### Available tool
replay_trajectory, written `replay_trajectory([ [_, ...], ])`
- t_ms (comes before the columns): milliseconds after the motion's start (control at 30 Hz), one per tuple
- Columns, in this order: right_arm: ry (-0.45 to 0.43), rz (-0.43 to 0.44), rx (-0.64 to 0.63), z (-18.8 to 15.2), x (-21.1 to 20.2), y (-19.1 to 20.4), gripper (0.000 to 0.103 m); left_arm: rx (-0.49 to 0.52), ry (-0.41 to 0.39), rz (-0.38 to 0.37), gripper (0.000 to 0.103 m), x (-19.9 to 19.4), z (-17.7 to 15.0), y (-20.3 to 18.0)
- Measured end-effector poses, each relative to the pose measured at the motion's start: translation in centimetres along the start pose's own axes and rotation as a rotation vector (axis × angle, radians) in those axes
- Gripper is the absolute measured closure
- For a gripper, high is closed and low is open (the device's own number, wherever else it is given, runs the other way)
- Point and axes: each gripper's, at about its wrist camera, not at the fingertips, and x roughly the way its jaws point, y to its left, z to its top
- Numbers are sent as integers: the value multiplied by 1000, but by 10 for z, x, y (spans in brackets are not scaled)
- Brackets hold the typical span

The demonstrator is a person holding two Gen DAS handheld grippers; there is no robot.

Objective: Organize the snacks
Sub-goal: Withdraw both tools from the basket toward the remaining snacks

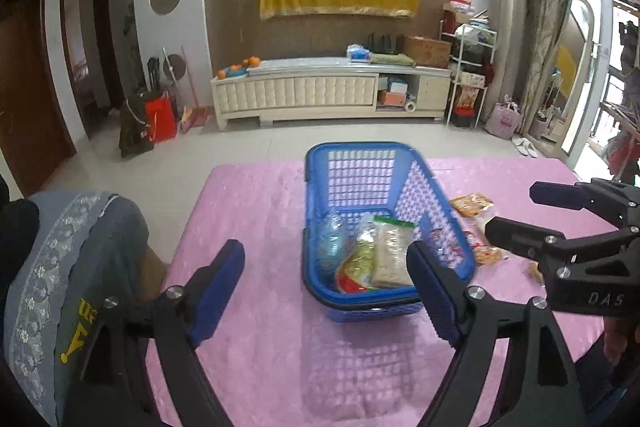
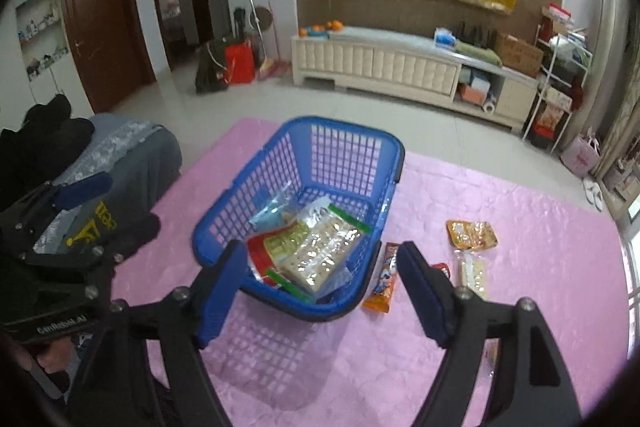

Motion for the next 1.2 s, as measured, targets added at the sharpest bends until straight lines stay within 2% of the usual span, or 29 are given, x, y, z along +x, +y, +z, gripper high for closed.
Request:
replay_trajectory([
  [100, -39, -5, 6, -7, -20, -1, 22, 13, -15, -22, 21, -11, -2, -14],
  [233, -142, -125, 4, -23, -46, -12, 22, 42, -31, -49, 20, -24, -9, -35],
  [333, -187, -135, 33, -35, -57, -26, 22, 55, -37, -79, 19, -24, -18, -51],
  [433, -168, -120, 57, -49, -60, -43, 19, 72, -7, -85, 19, -17, -27, -68],
  [700, -97, -130, 130, -86, -71, -95, 19, 65, 38, -133, 19, -11, -43, -109],
  [933, -74, -146, 136, -112, -75, -128, 19, 23, 53, -155, 19, -2, -55, -137],
  [1067, -55, -179, 111, -127, -71, -143, 19, 49, 60, -154, 19, 9, -60, -159],
  [1200, -22, -172, 141, -140, -64, -159, 19, 51, 83, -167, 19, 23, -66, -176],
])
